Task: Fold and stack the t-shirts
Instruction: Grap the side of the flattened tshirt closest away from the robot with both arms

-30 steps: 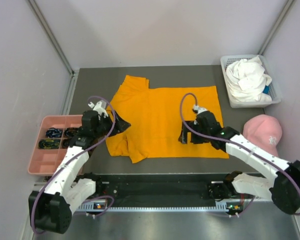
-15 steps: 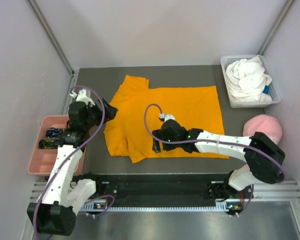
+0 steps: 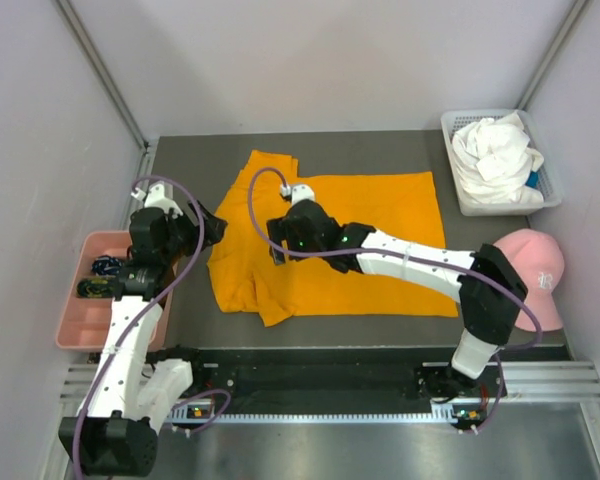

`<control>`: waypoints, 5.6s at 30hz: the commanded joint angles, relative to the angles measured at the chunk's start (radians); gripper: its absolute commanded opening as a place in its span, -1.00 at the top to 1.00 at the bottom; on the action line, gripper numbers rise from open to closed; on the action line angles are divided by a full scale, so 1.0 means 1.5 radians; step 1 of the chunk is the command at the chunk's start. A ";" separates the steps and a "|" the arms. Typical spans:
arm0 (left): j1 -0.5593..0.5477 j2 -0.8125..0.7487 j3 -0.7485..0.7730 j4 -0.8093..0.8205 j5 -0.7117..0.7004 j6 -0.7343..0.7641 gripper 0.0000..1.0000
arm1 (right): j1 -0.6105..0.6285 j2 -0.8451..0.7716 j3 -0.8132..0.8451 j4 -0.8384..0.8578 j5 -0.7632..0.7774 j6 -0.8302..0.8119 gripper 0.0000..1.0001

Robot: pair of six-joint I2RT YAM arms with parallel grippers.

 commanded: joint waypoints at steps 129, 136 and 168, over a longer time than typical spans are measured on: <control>0.004 -0.007 -0.054 0.065 0.095 -0.008 -0.56 | 0.140 -0.011 -0.163 0.022 0.149 0.039 0.82; 0.005 -0.001 -0.056 0.067 0.099 -0.005 -0.56 | 0.135 -0.023 -0.156 0.012 0.154 0.052 -0.19; -0.188 0.118 -0.104 0.152 0.066 -0.107 -0.32 | 0.186 -0.282 -0.240 -0.116 0.324 0.128 -0.22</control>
